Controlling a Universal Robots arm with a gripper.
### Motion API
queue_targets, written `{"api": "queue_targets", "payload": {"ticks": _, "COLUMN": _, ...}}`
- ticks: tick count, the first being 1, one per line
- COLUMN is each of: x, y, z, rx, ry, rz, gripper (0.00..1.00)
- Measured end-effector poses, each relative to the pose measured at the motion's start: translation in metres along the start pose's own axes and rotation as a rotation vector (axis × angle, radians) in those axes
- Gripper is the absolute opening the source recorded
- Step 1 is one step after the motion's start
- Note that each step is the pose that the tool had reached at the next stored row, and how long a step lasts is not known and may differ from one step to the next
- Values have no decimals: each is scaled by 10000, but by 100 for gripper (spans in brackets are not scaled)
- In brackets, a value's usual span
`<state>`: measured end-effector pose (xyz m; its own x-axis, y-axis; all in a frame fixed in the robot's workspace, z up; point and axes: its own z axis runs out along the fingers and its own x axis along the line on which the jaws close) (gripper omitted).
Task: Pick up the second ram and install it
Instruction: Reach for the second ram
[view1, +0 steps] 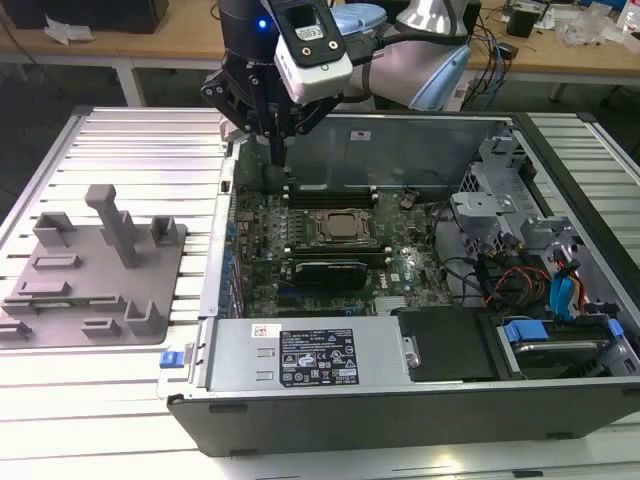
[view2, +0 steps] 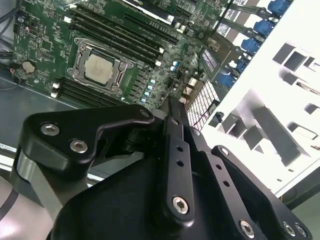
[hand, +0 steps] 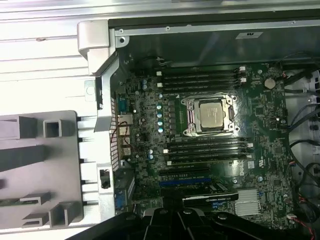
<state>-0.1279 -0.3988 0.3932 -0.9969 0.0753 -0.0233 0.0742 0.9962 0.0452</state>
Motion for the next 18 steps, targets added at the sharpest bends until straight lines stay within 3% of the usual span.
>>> {"api": "queue_targets", "payload": {"ticks": 1, "x": 3, "y": -1, "z": -1, "rx": 1, "ry": 1, "rz": -2, "gripper": 8}}
{"api": "queue_targets", "payload": {"ticks": 7, "x": 247, "y": -19, "z": -5, "rx": 1, "ry": 1, "rz": 0, "gripper": 8}}
{"api": "queue_targets", "payload": {"ticks": 13, "x": 416, "y": -32, "z": -6, "rx": 1, "ry": 0, "rz": 0, "gripper": 8}}
{"api": "queue_targets", "payload": {"ticks": 18, "x": 638, "y": -49, "z": -5, "rx": 1, "ry": 0, "rz": 0, "gripper": 8}}
